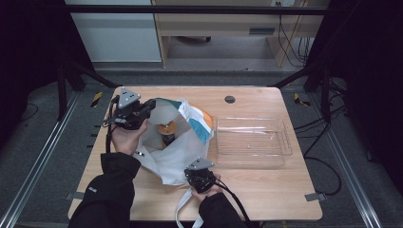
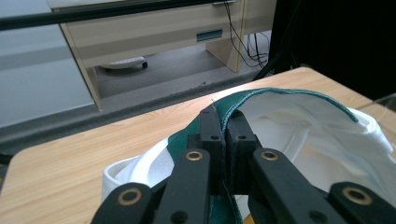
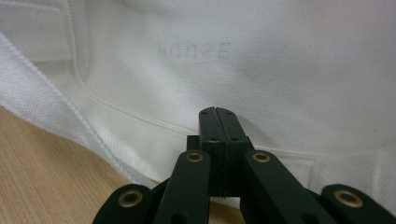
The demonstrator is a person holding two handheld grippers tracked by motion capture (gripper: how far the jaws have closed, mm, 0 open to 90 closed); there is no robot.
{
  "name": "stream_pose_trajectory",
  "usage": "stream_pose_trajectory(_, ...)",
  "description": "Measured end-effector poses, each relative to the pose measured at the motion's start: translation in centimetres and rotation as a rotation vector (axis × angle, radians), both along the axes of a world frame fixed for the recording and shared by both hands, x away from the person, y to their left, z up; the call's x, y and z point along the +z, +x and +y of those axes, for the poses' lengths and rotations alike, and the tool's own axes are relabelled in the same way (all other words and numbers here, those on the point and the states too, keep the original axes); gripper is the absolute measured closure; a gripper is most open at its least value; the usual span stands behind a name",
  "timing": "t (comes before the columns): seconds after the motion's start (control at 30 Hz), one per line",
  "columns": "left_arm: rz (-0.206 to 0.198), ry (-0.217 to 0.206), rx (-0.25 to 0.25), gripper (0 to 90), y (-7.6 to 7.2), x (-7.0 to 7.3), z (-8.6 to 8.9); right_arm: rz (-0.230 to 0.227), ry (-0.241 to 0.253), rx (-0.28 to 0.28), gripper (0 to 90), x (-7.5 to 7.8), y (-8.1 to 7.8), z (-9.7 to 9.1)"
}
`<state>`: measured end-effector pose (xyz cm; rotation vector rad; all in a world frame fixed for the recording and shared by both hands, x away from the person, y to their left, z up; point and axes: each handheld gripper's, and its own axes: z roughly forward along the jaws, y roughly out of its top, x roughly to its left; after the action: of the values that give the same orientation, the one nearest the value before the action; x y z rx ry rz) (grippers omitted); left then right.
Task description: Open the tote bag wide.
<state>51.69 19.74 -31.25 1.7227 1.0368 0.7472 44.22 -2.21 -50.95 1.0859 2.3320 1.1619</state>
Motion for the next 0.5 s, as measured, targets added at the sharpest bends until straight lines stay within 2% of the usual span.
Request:
stream_pose_trajectory(0.13,0.007,-0.006,0.003,87.5,0.3,-0.1,-0.1,0.003,-0.001,-0.005,90.0,0.0,-0.1,0.0)
stream_pose_trajectory(0.37,0.003,0.017,-0.010,87.5,-0.1,-0.3,-0.1,0.015,0.002,-0.007,90.0,0.5,0.1,0.2)
stream_pose_trajectory(0.5,0.004,0.017,-0.013,87.4,-0.2,-0.4,0.0,-0.028,0.032,-0.013,90.0,1.6,0.3,0.0)
